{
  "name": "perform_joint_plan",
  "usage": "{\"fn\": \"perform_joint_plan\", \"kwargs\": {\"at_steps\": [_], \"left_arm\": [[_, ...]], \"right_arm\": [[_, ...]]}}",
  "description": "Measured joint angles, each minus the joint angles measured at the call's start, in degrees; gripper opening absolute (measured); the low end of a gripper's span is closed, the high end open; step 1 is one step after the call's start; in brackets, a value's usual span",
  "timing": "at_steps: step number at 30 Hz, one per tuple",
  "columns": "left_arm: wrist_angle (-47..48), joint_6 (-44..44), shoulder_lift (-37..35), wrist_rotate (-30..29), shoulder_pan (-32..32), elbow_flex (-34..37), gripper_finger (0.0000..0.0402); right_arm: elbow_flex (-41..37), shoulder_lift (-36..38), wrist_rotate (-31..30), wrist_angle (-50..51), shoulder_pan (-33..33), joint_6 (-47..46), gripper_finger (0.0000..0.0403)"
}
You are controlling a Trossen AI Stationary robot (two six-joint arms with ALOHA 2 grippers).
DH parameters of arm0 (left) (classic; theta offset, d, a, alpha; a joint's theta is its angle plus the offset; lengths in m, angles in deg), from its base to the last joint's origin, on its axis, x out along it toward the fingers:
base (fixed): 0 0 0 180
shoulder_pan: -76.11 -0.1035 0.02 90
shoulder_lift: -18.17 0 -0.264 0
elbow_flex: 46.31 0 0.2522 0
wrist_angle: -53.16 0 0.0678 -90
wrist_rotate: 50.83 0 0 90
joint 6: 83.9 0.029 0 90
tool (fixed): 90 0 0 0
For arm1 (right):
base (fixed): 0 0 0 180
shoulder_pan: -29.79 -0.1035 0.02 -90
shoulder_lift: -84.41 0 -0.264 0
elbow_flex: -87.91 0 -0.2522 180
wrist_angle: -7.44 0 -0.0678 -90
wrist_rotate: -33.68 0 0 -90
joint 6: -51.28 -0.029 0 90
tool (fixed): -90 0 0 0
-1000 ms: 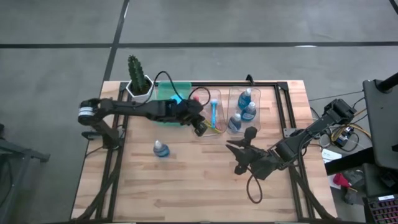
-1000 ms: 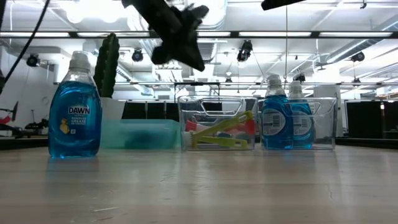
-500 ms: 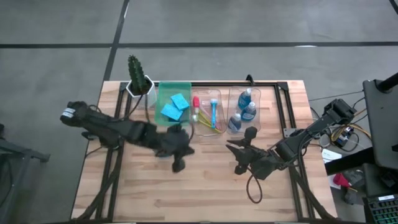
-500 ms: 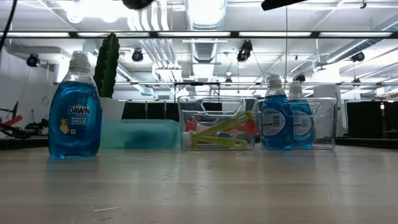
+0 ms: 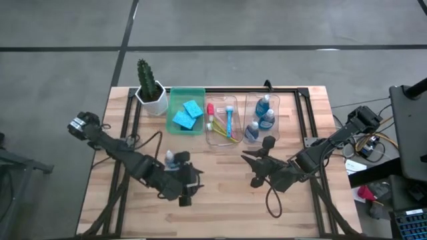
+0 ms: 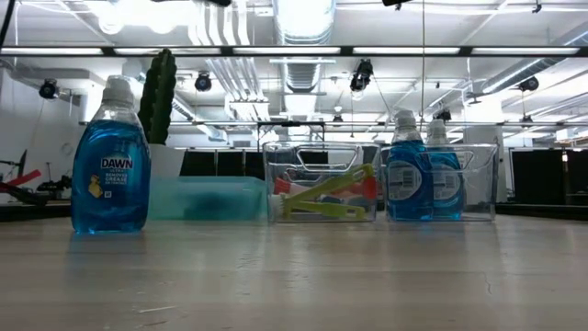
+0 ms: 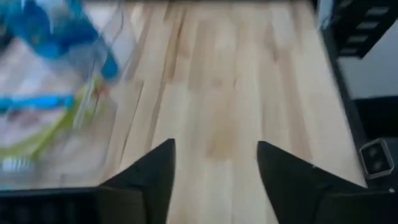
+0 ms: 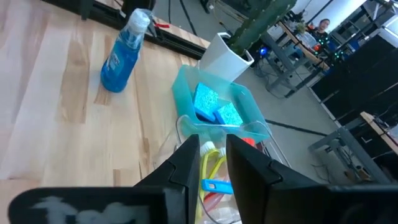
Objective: Pick & Place Kitchen Sink Supplies
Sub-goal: Put the blue dishwashing liquid bottle into the right transparent bin
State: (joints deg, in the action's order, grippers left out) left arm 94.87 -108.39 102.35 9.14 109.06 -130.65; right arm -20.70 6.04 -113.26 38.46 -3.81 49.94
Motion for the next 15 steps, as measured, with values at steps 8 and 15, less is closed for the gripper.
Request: {"fn": "perform_joint_plan", "kwargs": {"at_steps": [8, 15], "left_arm": [[3.8, -22.0, 0.2, 6.4, 5.9, 8.6, 0.0258], [-5.5, -38.9, 0.2, 0.8, 14.4, 20.4, 0.0245]], "right_arm": [[0.0, 0.0, 0.4, 0.1, 0.0, -1.6, 0.0086], [0.0, 0.0, 0.4, 0.1, 0.0, -1.7, 0.0079]]}}
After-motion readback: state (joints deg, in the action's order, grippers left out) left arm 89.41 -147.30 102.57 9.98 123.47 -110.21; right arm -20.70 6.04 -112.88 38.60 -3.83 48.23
